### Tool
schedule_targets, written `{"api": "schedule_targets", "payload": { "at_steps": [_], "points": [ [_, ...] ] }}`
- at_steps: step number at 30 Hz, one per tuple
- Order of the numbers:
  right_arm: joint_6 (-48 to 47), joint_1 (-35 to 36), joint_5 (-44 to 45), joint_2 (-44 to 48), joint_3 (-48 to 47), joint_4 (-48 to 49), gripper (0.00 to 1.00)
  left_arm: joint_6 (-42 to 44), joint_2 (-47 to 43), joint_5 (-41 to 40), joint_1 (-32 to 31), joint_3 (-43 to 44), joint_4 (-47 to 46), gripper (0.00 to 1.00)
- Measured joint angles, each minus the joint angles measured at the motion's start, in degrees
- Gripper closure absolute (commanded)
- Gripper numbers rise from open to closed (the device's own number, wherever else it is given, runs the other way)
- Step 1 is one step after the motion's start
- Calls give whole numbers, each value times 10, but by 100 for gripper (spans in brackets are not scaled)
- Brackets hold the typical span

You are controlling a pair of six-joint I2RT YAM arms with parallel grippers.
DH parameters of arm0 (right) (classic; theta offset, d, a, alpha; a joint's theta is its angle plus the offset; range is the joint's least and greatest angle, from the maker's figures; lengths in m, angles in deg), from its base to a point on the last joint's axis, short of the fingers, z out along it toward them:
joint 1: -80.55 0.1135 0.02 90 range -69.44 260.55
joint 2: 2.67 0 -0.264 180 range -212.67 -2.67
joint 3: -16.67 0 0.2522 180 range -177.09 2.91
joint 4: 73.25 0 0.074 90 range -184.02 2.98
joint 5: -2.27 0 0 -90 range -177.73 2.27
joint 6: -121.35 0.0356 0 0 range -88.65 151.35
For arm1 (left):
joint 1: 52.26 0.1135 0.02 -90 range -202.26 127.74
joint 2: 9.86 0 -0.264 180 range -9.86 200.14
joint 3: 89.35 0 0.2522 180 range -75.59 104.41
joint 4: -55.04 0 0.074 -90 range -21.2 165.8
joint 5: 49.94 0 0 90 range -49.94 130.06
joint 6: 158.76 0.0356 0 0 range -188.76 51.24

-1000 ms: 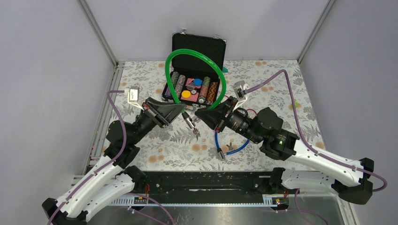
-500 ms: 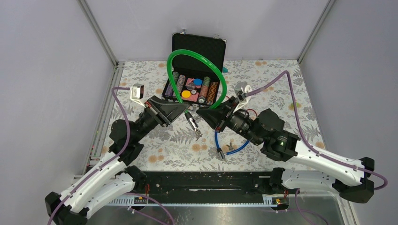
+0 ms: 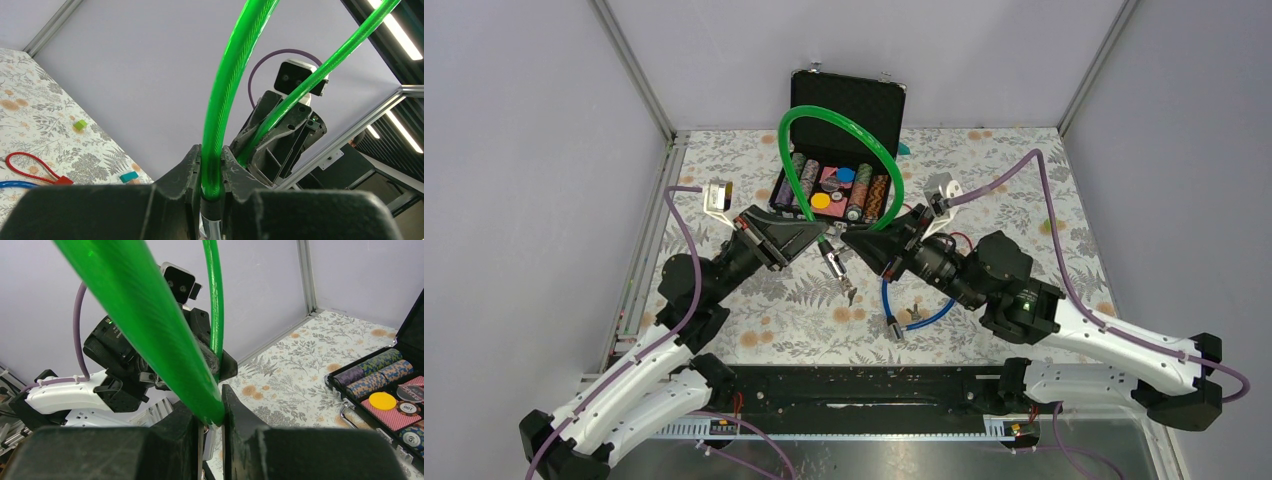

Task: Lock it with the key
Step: Lock the lock.

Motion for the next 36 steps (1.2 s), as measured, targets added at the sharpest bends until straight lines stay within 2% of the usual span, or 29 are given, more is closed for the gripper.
{"api": "schedule_targets", "payload": {
  "at_steps": [29, 36],
  "points": [
    [-21, 26, 14, -16, 1, 8, 100, -58, -4, -28, 0, -9, 8, 100],
    [-63, 47, 45, -32, 1, 8, 100, -91, 5, -31, 0, -15, 7, 100]
  ]
}}
